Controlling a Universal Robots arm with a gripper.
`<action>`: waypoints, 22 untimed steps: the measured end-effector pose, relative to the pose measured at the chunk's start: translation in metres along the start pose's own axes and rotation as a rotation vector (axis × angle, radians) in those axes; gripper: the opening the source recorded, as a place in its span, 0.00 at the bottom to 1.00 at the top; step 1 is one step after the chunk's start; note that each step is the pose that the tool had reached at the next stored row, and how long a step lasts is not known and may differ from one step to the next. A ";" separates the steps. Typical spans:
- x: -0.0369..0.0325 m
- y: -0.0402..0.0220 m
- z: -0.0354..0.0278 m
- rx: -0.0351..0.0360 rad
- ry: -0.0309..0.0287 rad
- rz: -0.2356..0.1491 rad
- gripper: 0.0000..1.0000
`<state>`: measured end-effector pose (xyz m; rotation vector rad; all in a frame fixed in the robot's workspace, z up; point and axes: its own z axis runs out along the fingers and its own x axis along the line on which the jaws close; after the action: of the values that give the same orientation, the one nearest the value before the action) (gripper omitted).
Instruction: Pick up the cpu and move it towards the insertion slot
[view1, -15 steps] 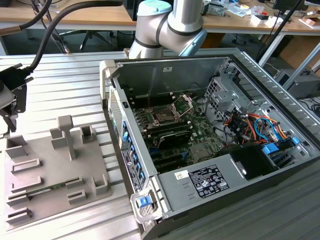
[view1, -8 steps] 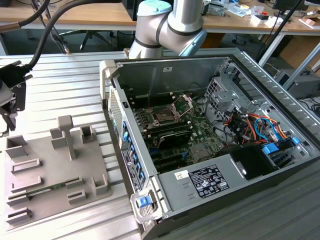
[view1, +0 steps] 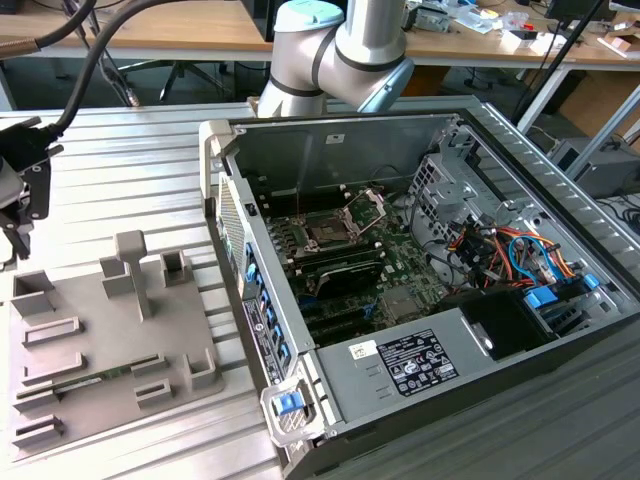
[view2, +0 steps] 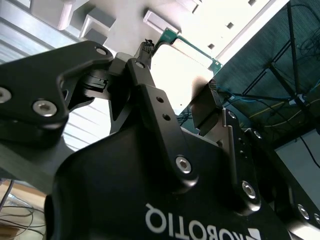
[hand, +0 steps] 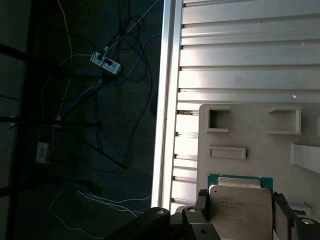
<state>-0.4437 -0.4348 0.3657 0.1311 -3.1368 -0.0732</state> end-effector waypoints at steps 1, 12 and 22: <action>0.0000 0.0000 -0.0004 -0.0001 0.0000 0.000 0.55; 0.0000 0.0002 -0.0048 -0.0017 -0.0001 0.000 0.55; 0.0000 0.0004 -0.0080 -0.0031 -0.0002 0.000 0.55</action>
<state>-0.4437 -0.4349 0.3737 0.1311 -3.1367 -0.0781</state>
